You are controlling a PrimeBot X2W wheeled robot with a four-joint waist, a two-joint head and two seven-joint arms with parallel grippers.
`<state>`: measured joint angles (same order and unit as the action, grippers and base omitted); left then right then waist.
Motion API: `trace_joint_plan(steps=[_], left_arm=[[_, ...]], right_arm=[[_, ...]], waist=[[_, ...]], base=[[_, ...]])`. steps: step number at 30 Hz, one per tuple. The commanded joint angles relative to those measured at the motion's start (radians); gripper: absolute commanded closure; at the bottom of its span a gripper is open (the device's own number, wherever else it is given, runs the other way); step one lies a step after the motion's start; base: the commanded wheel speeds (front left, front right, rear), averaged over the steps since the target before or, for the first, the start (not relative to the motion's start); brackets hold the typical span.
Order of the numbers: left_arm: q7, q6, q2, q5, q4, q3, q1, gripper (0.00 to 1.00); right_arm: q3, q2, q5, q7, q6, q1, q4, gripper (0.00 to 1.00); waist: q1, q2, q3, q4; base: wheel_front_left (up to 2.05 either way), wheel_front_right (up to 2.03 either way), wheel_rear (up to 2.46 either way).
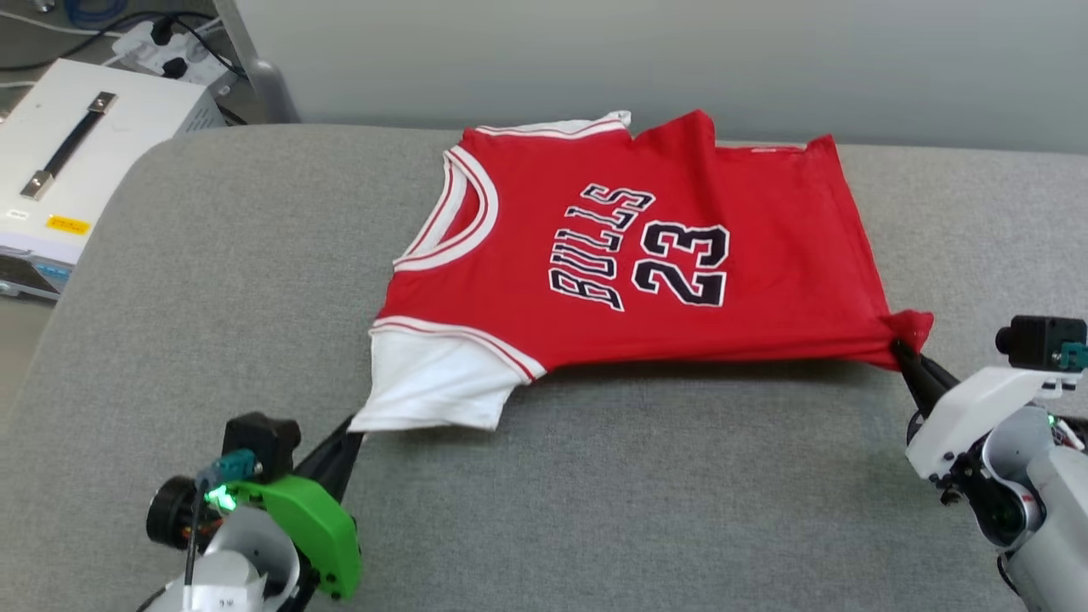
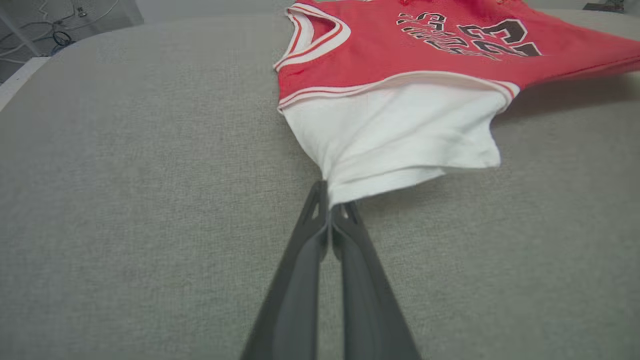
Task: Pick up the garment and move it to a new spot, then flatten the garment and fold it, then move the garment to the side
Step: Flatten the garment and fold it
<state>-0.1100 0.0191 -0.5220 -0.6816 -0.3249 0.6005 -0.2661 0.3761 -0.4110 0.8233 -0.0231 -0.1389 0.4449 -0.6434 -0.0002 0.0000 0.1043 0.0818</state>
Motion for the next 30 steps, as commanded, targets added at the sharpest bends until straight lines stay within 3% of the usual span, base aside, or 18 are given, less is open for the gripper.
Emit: trace_joint_plan(steps=[1, 10, 21, 30], left_arm=[[0.014, 0.012, -0.020, -0.012, 0.024, 0.004, 0.043, 1.00], [0.102, 0.020, -0.101, -0.060, 0.200, 0.039, 0.219, 1.00], [0.193, 0.052, -0.205, -0.104, 0.387, 0.076, 0.395, 1.00], [0.165, 0.078, -0.220, -0.058, 0.452, 0.042, 0.333, 1.00]], right_arm=[[-0.005, -0.010, 0.013, -0.001, 0.008, -0.034, 0.008, 1.00], [-0.017, -0.046, 0.062, 0.083, 0.008, -0.210, 0.075, 1.00], [-0.072, -0.121, 0.115, 0.290, 0.008, -0.451, 0.280, 1.00], [-0.217, -0.097, 0.050, 0.385, 0.008, -0.528, 0.468, 1.00]], waist=[[0.0002, 0.0000, -0.053, 0.018], [0.0002, 0.0000, -0.123, 0.021], [0.0002, 0.0000, -0.163, 0.017], [0.0002, 0.0000, -0.103, 0.008]], base=[[0.00, 0.00, 0.00], [0.00, 0.00, 0.00], [0.00, 0.00, 0.00], [0.00, 0.00, 0.00]])
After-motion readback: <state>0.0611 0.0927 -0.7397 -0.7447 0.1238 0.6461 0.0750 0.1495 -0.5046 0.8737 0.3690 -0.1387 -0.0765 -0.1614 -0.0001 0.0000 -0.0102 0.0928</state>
